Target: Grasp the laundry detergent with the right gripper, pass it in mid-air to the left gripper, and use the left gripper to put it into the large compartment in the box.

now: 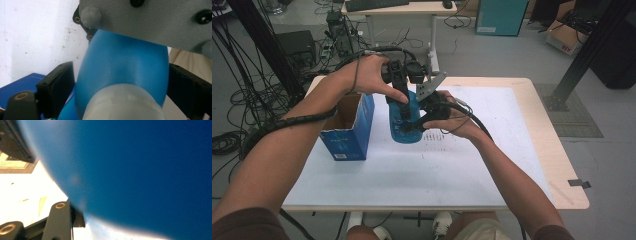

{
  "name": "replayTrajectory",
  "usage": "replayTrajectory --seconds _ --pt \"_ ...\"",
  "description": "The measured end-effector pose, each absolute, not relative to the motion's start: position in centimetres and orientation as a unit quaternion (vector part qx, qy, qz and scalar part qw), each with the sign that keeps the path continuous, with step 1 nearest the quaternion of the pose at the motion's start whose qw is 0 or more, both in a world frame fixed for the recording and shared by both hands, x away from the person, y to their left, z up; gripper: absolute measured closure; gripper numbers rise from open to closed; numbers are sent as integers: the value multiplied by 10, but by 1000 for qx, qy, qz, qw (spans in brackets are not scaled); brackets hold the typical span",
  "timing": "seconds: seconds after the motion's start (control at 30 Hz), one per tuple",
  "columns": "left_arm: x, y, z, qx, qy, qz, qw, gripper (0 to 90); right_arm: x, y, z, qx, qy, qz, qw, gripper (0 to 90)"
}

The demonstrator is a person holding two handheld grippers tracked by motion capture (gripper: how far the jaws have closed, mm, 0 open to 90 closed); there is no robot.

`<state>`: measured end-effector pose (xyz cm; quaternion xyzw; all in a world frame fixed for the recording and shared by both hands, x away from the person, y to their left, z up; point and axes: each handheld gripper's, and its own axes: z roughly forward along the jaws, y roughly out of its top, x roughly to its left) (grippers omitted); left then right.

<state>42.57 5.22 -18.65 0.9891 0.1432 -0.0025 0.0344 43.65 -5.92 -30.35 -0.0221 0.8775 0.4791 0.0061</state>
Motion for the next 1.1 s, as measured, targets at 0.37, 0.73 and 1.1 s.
replayTrajectory --seconds 0.37,0.73,1.1 --pt "426 51 -185 990 136 6 42 339 440 -62 -301 -38 872 487 34 434" --pt "424 53 -188 990 134 1 34 352 437 -56 -306 -50 868 493 15 433" --pt "424 53 -186 991 127 1 34 353 436 -56 -305 -48 867 496 10 432"
